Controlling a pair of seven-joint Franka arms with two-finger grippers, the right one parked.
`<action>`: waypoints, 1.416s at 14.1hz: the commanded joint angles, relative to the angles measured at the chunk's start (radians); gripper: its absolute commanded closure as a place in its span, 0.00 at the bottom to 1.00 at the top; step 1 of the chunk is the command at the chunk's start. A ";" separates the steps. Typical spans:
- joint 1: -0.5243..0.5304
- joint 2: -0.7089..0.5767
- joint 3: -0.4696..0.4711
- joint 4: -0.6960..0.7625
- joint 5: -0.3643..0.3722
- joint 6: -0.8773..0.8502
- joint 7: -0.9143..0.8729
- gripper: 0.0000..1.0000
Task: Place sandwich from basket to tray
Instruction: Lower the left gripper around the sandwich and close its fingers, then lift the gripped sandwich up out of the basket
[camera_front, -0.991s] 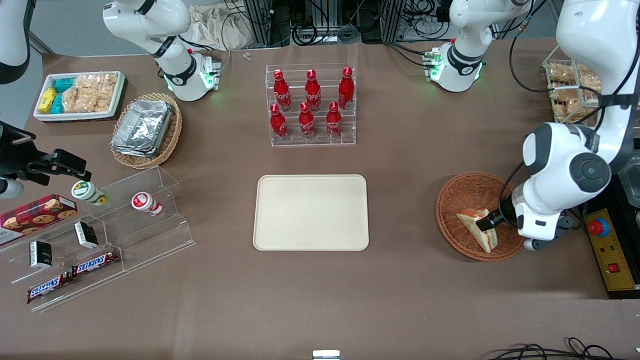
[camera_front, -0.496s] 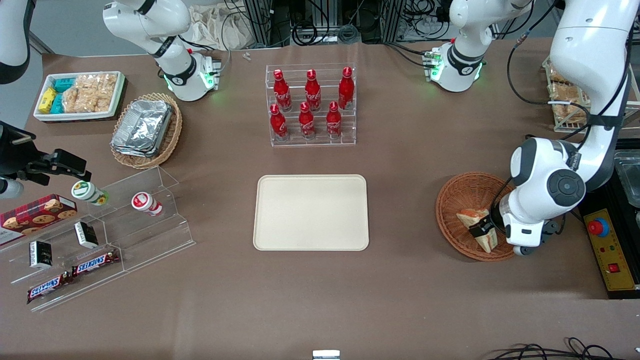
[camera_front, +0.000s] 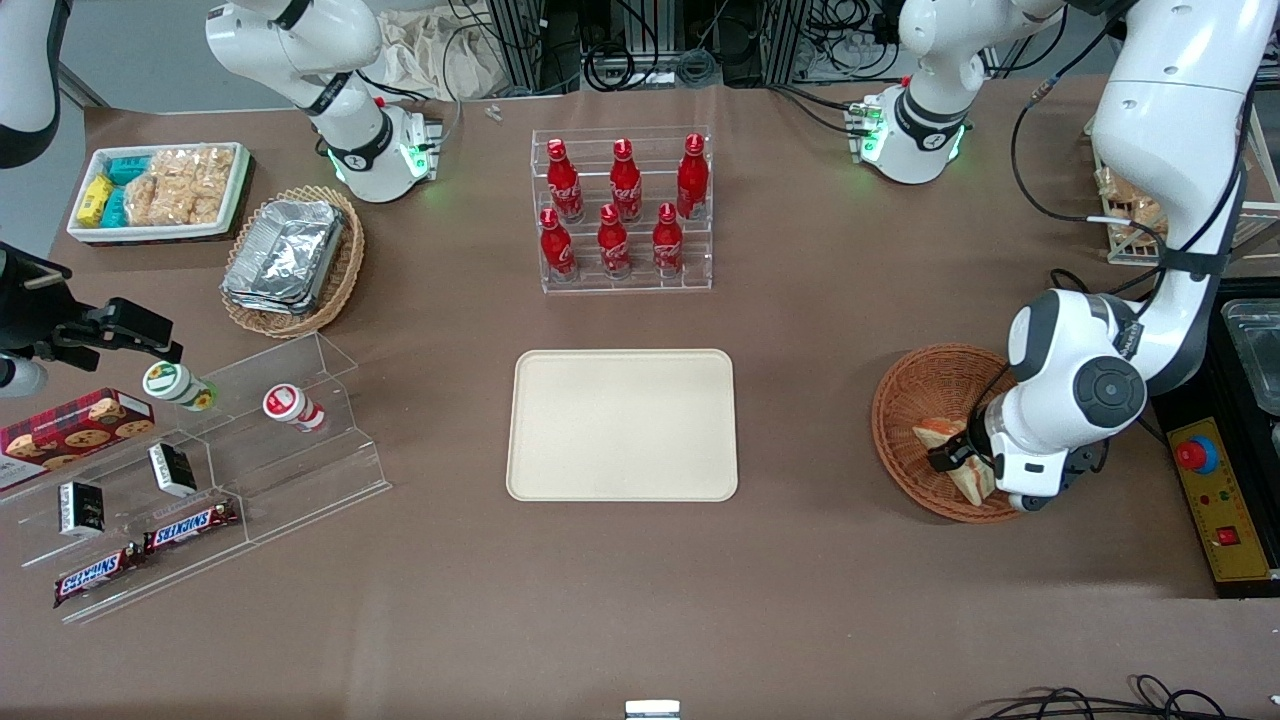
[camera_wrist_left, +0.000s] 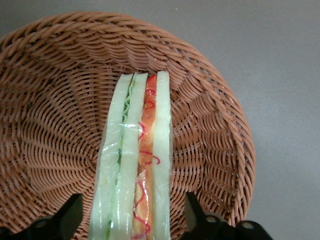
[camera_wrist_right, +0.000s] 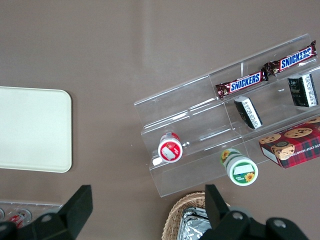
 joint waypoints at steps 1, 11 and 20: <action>0.001 -0.001 -0.004 -0.011 0.031 0.025 -0.041 1.00; 0.001 -0.162 -0.036 0.089 0.013 -0.338 0.031 1.00; -0.001 -0.172 -0.286 0.402 -0.051 -0.700 0.103 1.00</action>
